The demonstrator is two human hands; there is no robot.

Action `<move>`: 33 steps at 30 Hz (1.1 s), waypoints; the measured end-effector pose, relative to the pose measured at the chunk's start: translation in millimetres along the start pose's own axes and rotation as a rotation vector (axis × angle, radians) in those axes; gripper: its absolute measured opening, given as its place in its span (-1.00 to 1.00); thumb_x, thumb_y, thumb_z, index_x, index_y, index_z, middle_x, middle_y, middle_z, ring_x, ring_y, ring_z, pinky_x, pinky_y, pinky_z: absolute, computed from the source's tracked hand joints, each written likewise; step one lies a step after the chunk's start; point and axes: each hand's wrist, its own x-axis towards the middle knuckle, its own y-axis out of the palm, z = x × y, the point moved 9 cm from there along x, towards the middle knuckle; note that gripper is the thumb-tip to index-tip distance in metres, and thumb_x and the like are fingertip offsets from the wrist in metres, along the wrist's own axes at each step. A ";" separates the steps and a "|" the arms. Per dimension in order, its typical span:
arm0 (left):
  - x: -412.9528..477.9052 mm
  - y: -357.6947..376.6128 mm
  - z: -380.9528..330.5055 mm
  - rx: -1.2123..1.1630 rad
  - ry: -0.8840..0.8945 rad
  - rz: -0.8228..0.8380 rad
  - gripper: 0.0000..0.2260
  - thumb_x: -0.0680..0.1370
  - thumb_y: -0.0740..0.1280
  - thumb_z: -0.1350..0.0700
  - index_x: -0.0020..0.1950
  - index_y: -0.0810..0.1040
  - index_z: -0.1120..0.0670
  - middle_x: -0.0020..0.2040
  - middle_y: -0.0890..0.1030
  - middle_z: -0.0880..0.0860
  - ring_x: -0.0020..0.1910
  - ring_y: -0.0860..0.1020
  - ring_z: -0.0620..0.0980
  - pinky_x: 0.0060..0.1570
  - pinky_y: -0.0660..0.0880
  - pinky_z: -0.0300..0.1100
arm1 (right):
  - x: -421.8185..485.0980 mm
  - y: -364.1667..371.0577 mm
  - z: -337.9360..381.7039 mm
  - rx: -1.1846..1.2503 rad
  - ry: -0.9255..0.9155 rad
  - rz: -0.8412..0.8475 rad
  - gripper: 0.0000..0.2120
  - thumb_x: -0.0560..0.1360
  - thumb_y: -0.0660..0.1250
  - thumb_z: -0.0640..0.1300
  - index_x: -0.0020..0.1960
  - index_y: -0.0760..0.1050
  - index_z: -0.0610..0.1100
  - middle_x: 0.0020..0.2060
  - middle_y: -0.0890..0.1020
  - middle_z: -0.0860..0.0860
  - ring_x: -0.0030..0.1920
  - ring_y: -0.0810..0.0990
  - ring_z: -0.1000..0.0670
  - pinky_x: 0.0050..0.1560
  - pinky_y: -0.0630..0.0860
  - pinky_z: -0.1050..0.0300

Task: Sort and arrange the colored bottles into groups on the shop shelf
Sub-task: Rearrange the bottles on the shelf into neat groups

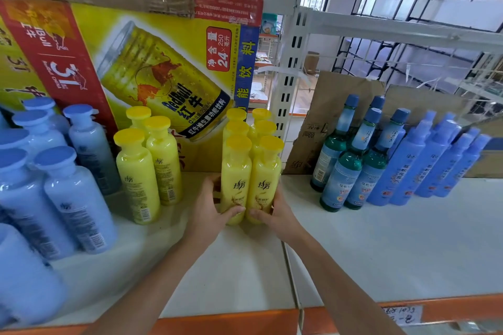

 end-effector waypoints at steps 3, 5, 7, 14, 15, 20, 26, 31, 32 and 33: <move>2.2 1.9 -0.9 -0.036 -0.010 0.016 -0.43 0.28 0.55 0.16 0.10 0.29 -0.16 0.02 0.47 -0.22 0.03 0.49 -0.17 0.00 0.46 -0.19 | -0.7 0.3 1.2 0.039 -0.010 0.014 -0.17 0.41 0.30 -0.49 0.48 -0.09 -0.13 0.18 0.47 0.02 0.12 0.56 0.22 -0.03 0.53 0.30; 3.0 2.7 -1.7 -0.051 -0.010 0.044 -0.43 0.29 0.53 0.19 0.09 0.29 -0.19 0.03 0.47 -0.21 0.04 0.48 -0.22 -0.03 0.41 -0.34 | -0.4 0.8 1.9 0.055 -0.015 0.020 -0.18 0.41 0.29 -0.50 0.48 -0.09 -0.15 0.18 0.47 0.03 0.11 0.56 0.23 -0.04 0.53 0.32; 3.8 3.1 0.7 -0.064 -0.022 0.060 -0.43 0.30 0.52 0.21 0.13 0.29 -0.13 0.04 0.48 -0.20 0.04 0.48 -0.24 -0.07 0.40 -0.44 | -0.6 1.2 1.4 0.059 -0.015 0.022 -0.19 0.41 0.30 -0.49 0.48 -0.08 -0.15 0.18 0.47 0.02 0.11 0.56 0.22 -0.04 0.53 0.31; 3.0 2.6 2.1 -0.140 -0.045 0.070 -0.43 0.25 0.55 0.14 0.08 0.33 -0.23 0.07 0.49 -0.23 0.08 0.47 -0.28 0.05 0.46 -0.26 | -2.3 0.6 3.3 0.070 -0.023 0.019 -0.22 0.42 0.29 -0.47 0.46 -0.04 -0.12 0.18 0.48 0.03 0.12 0.56 0.21 -0.04 0.53 0.31; 1.9 3.0 2.3 -0.144 -0.041 0.064 -0.42 0.27 0.55 0.17 0.09 0.34 -0.25 0.08 0.49 -0.24 0.10 0.47 -0.26 0.09 0.46 -0.21 | -2.6 0.4 3.4 0.071 -0.023 0.019 -0.23 0.43 0.29 -0.47 0.46 -0.04 -0.13 0.18 0.48 0.02 0.12 0.56 0.20 -0.04 0.53 0.30; -2.3 1.7 5.2 -0.113 -0.004 0.022 -0.37 0.32 0.51 0.23 0.15 0.32 -0.31 0.11 0.45 -0.26 0.11 0.49 -0.32 0.10 0.49 -0.30 | -2.5 1.0 0.8 0.067 -0.020 0.007 -0.26 0.43 0.28 -0.48 0.45 -0.02 -0.11 0.16 0.48 0.05 0.10 0.57 0.24 -0.04 0.53 0.33; -5.6 6.1 6.0 -0.066 0.029 0.041 -0.41 0.38 0.47 0.06 0.27 0.24 -0.24 0.14 0.32 -0.20 0.12 0.42 -0.41 -0.03 0.46 -0.49 | -2.7 -0.5 -1.1 0.024 -0.008 -0.031 -0.28 0.43 0.30 -0.47 0.43 0.04 -0.10 0.16 0.50 0.04 0.12 0.57 0.20 -0.01 0.53 0.28; -5.4 8.8 10.7 -0.092 0.008 0.066 -0.38 0.38 0.44 -0.10 0.35 0.22 -0.21 0.18 0.27 -0.23 0.17 0.38 -0.40 -0.01 0.46 -0.49 | -3.5 0.9 0.9 -0.012 -0.005 -0.031 -0.33 0.43 0.28 -0.48 0.43 0.07 -0.23 0.13 0.50 0.04 0.05 0.57 0.28 -0.08 0.51 0.38; -5.6 9.6 11.0 -0.090 0.006 0.070 -0.38 0.39 0.43 -0.09 0.37 0.21 -0.20 0.19 0.26 -0.23 0.17 0.37 -0.43 0.00 0.45 -0.48 | -3.3 0.7 0.3 -0.020 -0.001 -0.031 -0.32 0.43 0.29 -0.48 0.44 0.06 -0.24 0.13 0.50 0.02 0.05 0.58 0.27 -0.08 0.51 0.38; -6.2 10.3 11.3 -0.079 0.005 0.077 -0.38 0.40 0.41 -0.12 0.37 0.19 -0.22 0.19 0.25 -0.22 0.18 0.36 -0.43 0.03 0.46 -0.46 | -3.4 0.6 0.1 -0.034 0.002 -0.030 -0.31 0.43 0.29 -0.47 0.44 0.05 -0.24 0.14 0.50 0.01 0.06 0.58 0.26 -0.08 0.52 0.37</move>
